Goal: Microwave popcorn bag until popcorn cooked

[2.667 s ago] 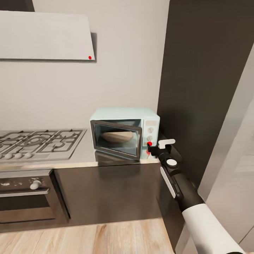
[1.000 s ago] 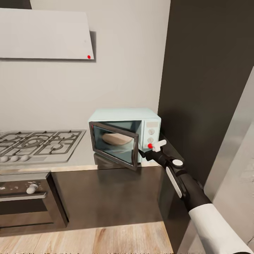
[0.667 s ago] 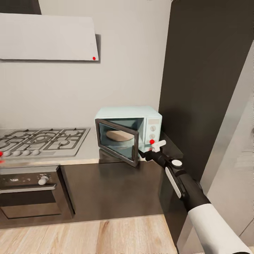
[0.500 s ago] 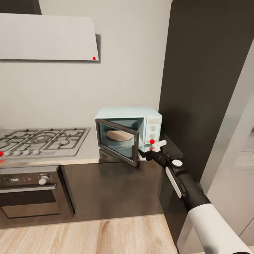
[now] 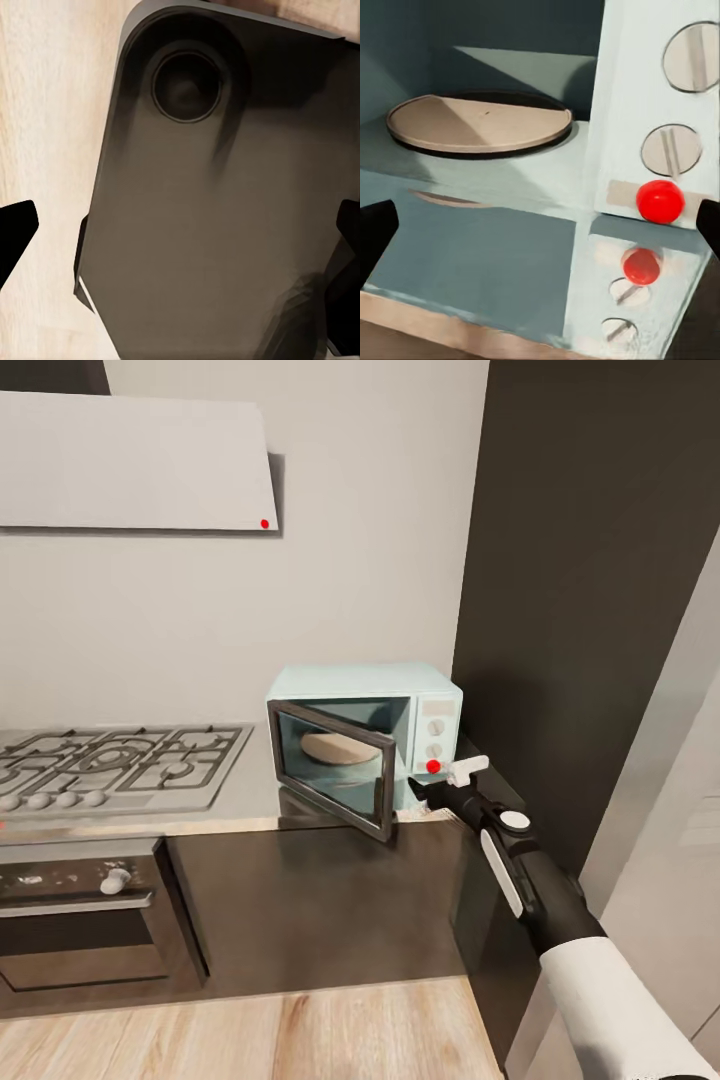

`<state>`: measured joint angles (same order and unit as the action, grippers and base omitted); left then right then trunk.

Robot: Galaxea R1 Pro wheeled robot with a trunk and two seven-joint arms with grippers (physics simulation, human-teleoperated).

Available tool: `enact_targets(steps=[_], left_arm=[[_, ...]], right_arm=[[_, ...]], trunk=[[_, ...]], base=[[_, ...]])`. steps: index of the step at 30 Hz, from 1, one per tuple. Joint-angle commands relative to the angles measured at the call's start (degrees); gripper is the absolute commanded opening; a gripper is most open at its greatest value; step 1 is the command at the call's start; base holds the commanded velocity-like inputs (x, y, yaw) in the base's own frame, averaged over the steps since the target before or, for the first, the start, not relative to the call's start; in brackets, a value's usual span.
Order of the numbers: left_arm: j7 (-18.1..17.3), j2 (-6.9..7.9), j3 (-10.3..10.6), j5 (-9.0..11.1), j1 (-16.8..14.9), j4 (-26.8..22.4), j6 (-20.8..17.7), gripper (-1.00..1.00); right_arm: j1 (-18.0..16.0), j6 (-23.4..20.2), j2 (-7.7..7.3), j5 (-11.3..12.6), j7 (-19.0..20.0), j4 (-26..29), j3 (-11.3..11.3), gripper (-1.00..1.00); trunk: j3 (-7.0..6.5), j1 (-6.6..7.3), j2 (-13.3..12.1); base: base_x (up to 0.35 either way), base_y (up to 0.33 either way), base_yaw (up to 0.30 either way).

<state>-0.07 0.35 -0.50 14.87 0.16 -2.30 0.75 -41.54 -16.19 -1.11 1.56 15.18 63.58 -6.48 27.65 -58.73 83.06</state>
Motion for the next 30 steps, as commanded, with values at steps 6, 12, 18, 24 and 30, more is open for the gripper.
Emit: enact_targets(steps=[6, 12, 18, 24, 30], left_arm=[[0.02, 0.0, -0.02, 0.24, 0.01, -0.07, 0.11, 1.0], [-0.02, 0.0, 0.0, 0.22, 0.01, -0.07, 0.13, 1.0], [-0.09, 0.0, -0.01, 0.19, 0.01, -0.07, 0.13, 1.0], [-0.11, 0.0, -0.02, 0.18, 0.01, -0.07, 0.13, 1.0], [-0.11, 0.0, -0.02, 0.2, 0.01, -0.07, 0.07, 1.0]], right_arm=[[-0.03, -0.39, 1.46, -0.32, 0.26, -0.08, 1.25, 1.0], [0.43, -0.39, 2.33, -0.34, 1.56, -0.12, -1.9, 1.0], [0.67, -0.33, 2.34, -0.17, 1.84, -0.12, -4.76, 1.0], [0.67, -0.33, 2.34, -0.15, 1.87, -0.12, -4.86, 1.0], [0.67, -0.33, 2.32, 0.01, 1.78, -0.12, -4.86, 1.0]], trunk=[[0.05, 0.0, 0.03], [0.05, 0.0, 0.03], [0.05, 0.0, 0.03], [0.05, 0.0, 0.03], [0.05, 0.0, 0.03]], base=[[0.005, 0.0, 0.0], [0.0, 0.0, 0.0], [0.0, 0.006, 0.0], [0.0, 0.212, 0.0], [0.0, 0.319, 0.0]])
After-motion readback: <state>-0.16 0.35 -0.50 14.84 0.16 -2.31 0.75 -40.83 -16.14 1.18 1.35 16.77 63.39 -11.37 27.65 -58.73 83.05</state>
